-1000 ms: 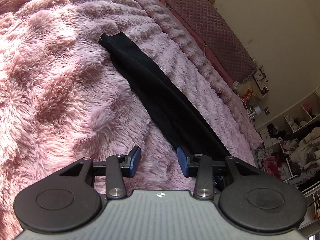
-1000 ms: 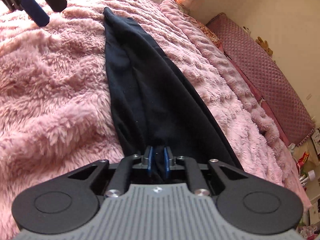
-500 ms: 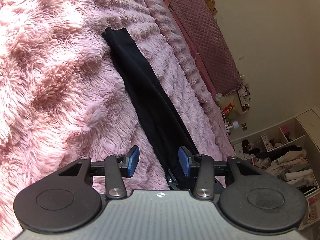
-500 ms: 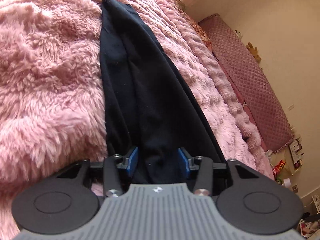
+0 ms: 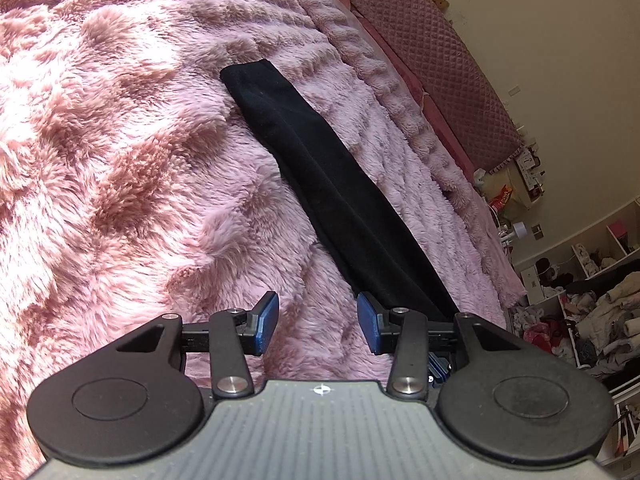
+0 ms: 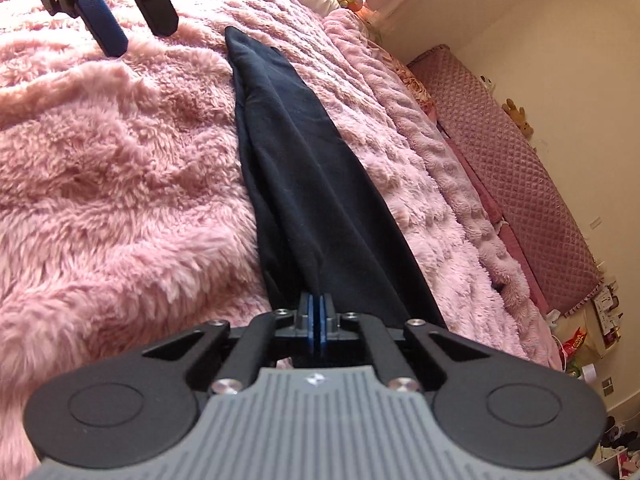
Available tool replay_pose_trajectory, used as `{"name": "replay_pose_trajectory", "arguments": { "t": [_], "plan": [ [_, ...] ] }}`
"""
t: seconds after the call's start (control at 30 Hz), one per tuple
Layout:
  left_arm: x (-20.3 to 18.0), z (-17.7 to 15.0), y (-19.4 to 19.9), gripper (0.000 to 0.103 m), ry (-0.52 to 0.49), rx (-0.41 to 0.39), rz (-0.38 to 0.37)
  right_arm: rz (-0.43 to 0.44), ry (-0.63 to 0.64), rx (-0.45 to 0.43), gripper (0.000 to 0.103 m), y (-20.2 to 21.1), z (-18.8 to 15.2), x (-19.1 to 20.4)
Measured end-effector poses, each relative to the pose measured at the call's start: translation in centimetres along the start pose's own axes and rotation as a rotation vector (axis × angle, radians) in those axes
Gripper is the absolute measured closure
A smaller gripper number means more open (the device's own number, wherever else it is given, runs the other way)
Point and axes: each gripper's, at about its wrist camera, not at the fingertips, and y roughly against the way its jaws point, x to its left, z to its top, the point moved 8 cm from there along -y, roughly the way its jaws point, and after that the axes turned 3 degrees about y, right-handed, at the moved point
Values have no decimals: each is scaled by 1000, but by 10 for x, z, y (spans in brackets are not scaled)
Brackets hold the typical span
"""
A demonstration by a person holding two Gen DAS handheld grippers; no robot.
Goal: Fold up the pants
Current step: 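Smooth the folded trousers by pressing the right tool along the fold, then grasp the black trouser strip end with the right tool and fold it over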
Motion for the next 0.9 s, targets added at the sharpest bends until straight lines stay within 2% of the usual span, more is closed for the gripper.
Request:
{"name": "replay_pose_trajectory", "arguments": {
  "t": [0.1,0.13,0.2,0.23,0.37,0.43,0.47,0.5,0.53,0.57,0.63,0.7,0.8,0.9],
  "plan": [
    [0,1,1,55,7,-5,-5,55,18,25,101,2,-1,3],
    [1,1,0,55,12,-4,1,90,9,27,92,2,1,4],
    [4,1,-2,55,17,3,14,228,-55,-22,75,9,6,7],
    [5,1,-3,55,18,6,21,260,-77,-34,76,12,9,6],
    [1,1,-4,55,2,-10,13,246,-213,-74,76,20,14,-11],
    [-8,-2,-8,55,-8,-8,-37,215,-346,-98,76,19,3,-39],
    [-17,-6,-12,55,-6,10,-88,190,-426,-109,76,17,-7,-56],
    [-25,-12,-16,55,-8,34,-136,165,-504,-105,80,15,-19,-70],
    [-34,-19,-21,55,-14,59,-177,145,-605,-78,103,8,-38,-88],
    [-41,-26,-25,55,-24,73,-194,153,-699,-43,103,0,-56,-100],
    [-58,-44,-32,55,-77,82,-195,203,-852,0,103,-18,-86,-116],
    [-74,-61,-39,55,-160,80,-182,255,-924,40,103,-38,-102,-124],
    [-93,-81,-52,55,-269,76,-162,336,-994,36,103,-61,-100,-134],
    [-99,-93,-66,55,-303,78,-138,312,-998,30,103,-86,-89,-147]
  ]
}}
